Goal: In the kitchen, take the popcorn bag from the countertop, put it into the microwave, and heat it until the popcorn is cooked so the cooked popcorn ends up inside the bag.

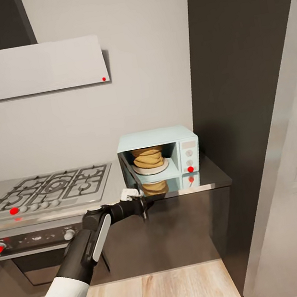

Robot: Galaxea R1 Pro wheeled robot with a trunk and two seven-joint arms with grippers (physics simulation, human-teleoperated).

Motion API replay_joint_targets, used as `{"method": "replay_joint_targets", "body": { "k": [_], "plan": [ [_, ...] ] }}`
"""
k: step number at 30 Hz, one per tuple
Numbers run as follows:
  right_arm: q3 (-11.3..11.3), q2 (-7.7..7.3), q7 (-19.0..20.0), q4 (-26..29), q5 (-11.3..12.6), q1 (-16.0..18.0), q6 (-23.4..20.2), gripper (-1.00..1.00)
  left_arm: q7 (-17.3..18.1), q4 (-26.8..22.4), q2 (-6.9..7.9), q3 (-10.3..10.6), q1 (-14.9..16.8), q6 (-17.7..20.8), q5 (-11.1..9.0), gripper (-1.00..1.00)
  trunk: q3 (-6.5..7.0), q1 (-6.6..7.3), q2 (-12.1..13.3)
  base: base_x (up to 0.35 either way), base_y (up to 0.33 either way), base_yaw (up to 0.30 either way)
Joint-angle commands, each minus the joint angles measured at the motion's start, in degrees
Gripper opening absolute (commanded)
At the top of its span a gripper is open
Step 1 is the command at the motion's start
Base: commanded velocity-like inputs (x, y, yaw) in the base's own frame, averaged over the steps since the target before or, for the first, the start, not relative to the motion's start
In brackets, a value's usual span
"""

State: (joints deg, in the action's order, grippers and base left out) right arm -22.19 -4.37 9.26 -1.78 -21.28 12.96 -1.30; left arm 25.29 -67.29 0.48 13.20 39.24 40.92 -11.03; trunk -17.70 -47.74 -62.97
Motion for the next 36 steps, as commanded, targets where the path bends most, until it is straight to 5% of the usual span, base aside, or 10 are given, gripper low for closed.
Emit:
{"method": "replay_joint_targets", "body": {
  "k": [1,7,18,25,36],
  "plan": [
    [-0.5,-0.06,0.1,-0.1,-0.4,0.1,-0.1,1.00,-0.2,0.0,0.08,0.1,0.0,0.4,-0.3,1.00,-0.07,0.00,0.0,0.000,0.000,-0.002],
    [-0.5,-0.12,0.1,-0.1,-0.4,0.1,-0.1,1.00,-0.2,0.4,-0.06,0.0,0.0,0.4,2.3,1.00,-0.07,0.00,0.0,0.143,0.000,0.000],
    [-0.5,-0.12,0.1,-0.1,-0.4,0.1,-0.1,1.00,-0.3,0.2,-0.94,0.3,0.0,0.4,2.5,1.00,-0.07,0.00,0.0,0.233,0.000,0.000],
    [-0.6,-0.50,0.1,-0.1,-0.4,0.1,-0.3,1.00,-0.2,0.3,-3.82,0.4,0.0,0.4,2.7,1.00,-0.07,0.00,0.0,0.004,0.000,-0.002],
    [-0.9,-0.56,0.2,-0.2,-0.3,0.1,-0.4,1.00,-0.3,0.4,-3.88,0.5,0.0,0.4,3.6,1.00,0.21,0.00,0.0,0.000,0.000,-0.193]
  ]
}}
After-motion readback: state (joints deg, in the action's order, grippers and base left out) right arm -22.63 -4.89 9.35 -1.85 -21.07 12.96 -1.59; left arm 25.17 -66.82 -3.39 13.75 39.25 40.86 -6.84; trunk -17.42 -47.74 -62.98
